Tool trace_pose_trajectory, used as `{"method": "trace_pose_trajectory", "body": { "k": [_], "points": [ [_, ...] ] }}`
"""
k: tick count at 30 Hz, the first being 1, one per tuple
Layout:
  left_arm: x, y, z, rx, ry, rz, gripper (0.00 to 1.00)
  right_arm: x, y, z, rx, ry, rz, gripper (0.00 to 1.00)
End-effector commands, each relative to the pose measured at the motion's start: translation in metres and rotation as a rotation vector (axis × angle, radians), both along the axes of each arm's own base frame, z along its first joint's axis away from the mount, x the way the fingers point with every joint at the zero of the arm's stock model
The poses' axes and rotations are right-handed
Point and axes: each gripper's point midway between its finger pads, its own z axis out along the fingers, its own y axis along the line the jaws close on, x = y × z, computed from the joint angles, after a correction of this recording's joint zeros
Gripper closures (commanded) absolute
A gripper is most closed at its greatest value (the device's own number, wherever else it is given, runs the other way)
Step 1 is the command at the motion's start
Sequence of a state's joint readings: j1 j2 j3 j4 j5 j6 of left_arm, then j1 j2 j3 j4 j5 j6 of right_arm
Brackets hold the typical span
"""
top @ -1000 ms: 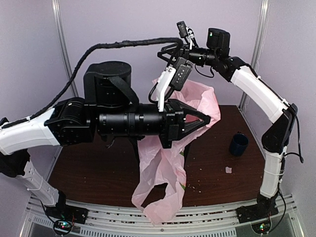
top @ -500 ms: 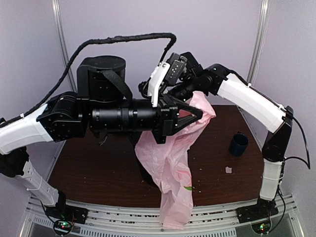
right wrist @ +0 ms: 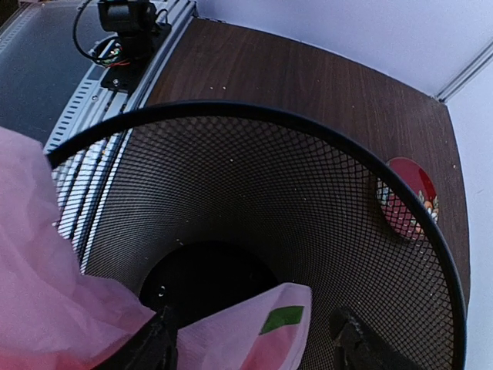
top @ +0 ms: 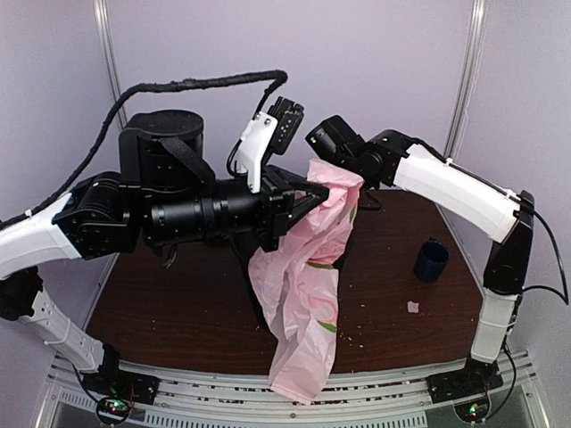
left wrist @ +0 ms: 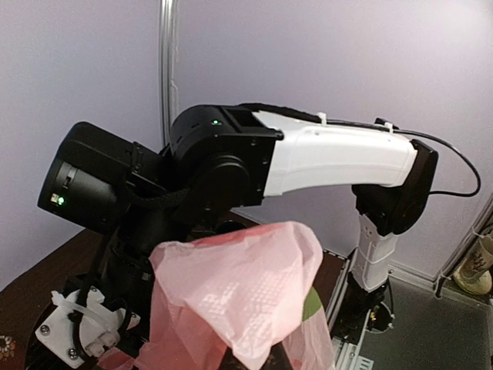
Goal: Put the trash bags into the trash bin
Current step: Place the trash bag in the trash bin.
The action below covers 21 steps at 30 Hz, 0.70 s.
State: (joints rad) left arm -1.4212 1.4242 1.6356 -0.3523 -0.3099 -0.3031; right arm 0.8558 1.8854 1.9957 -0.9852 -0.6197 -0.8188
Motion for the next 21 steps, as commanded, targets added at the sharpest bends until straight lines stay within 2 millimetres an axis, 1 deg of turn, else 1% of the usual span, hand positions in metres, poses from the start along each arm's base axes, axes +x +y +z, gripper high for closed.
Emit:
{"method": "trace_pose_trajectory", "body": {
  "k": [1,2,4,7,9,10,13,17,18,21],
  "points": [
    [0.04,0.016,-0.014,0.036,-0.041,0.175,1.0,0.027,0.016,-0.015,-0.021,0.05,-0.124,0.3],
    [0.046,0.017,-0.018,0.051,-0.04,0.193,1.0,0.031,0.018,-0.015,-0.013,0.064,-0.143,0.29],
    [0.058,0.02,-0.027,0.076,-0.037,0.227,1.0,0.035,0.019,0.0,0.036,0.075,-0.169,0.27],
    [0.072,0.028,-0.039,0.095,-0.023,0.273,1.0,0.043,0.017,0.035,0.146,0.083,-0.224,0.22],
    [0.079,0.036,-0.044,0.093,-0.016,0.298,1.0,0.054,0.012,0.052,0.206,0.091,-0.291,0.19],
    [0.082,0.04,-0.043,0.08,-0.013,0.306,1.0,0.061,0.009,0.061,0.235,0.083,-0.325,0.18],
    [0.091,0.05,-0.051,0.071,0.005,0.325,1.0,0.084,-0.005,0.073,0.27,0.07,-0.434,0.16],
    [0.099,0.054,-0.059,0.061,0.017,0.322,1.0,0.115,-0.028,0.084,0.328,0.103,-0.532,0.16],
    [0.1,0.054,-0.061,0.062,0.018,0.324,1.0,0.119,-0.033,0.086,0.341,0.123,-0.539,0.16],
    [0.101,0.053,-0.06,0.054,0.017,0.318,1.0,0.122,-0.04,0.09,0.368,0.168,-0.532,0.16]
  ]
}}
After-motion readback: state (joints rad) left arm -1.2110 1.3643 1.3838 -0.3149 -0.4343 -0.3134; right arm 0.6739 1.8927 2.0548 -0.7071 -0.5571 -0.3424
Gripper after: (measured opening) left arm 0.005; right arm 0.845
